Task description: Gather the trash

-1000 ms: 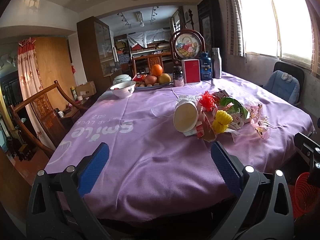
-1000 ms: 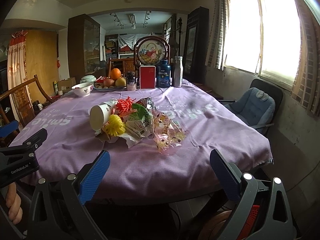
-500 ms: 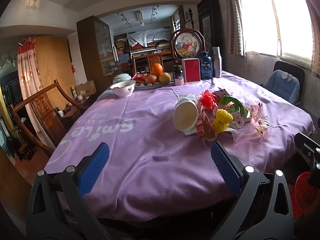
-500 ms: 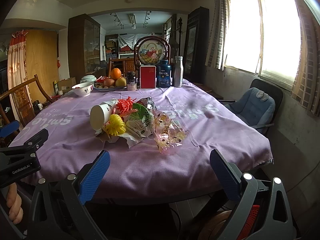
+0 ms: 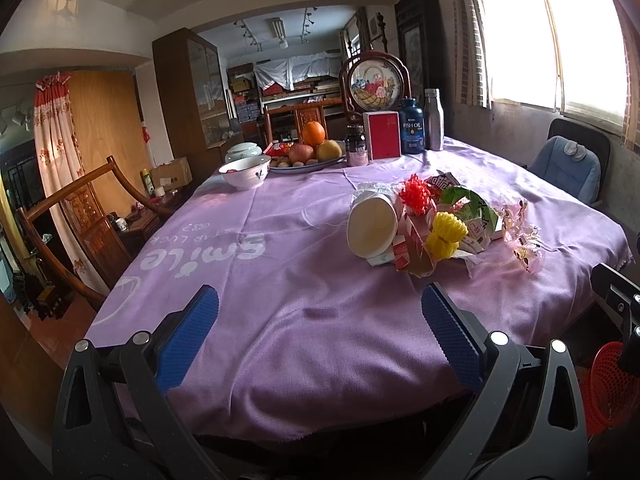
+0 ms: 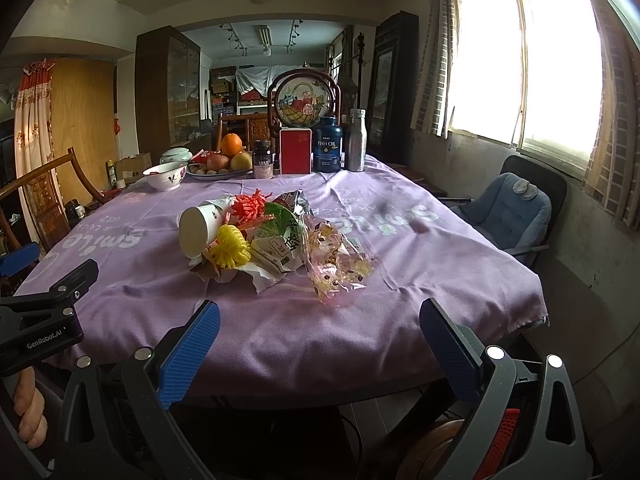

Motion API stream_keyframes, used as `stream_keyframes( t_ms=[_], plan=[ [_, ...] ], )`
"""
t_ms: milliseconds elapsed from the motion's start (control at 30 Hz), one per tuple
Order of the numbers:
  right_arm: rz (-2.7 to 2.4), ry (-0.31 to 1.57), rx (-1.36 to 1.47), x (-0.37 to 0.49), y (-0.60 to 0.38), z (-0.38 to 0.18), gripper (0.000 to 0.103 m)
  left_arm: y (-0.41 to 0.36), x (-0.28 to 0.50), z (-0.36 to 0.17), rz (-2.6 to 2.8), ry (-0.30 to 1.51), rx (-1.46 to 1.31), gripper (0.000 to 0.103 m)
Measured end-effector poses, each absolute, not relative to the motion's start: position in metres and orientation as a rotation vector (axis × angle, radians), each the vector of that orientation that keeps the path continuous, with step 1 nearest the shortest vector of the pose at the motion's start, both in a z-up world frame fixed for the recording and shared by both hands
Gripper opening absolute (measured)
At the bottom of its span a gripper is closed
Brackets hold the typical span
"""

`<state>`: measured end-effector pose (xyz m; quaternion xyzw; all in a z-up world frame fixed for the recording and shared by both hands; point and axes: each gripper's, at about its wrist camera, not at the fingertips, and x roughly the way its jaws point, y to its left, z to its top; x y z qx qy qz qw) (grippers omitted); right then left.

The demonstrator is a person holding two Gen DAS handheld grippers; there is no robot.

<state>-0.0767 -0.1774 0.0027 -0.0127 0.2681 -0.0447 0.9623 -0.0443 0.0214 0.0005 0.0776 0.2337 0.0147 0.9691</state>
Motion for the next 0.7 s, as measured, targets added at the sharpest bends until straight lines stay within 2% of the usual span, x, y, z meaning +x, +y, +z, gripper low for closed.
stream_keyframes(
  t_ms=[367,700],
  plan=[
    [-0.103,0.618,0.004,-0.048,-0.197,-0.023,0.098,0.024,-0.015,-0.030,-0.012,0.603,0.143,0.097],
    [-0.109,0.708,0.123,-0.013,-0.239,-0.059,0.098,0.038,0.052,-0.040,-0.054,0.745,0.066,0.097]
  ],
)
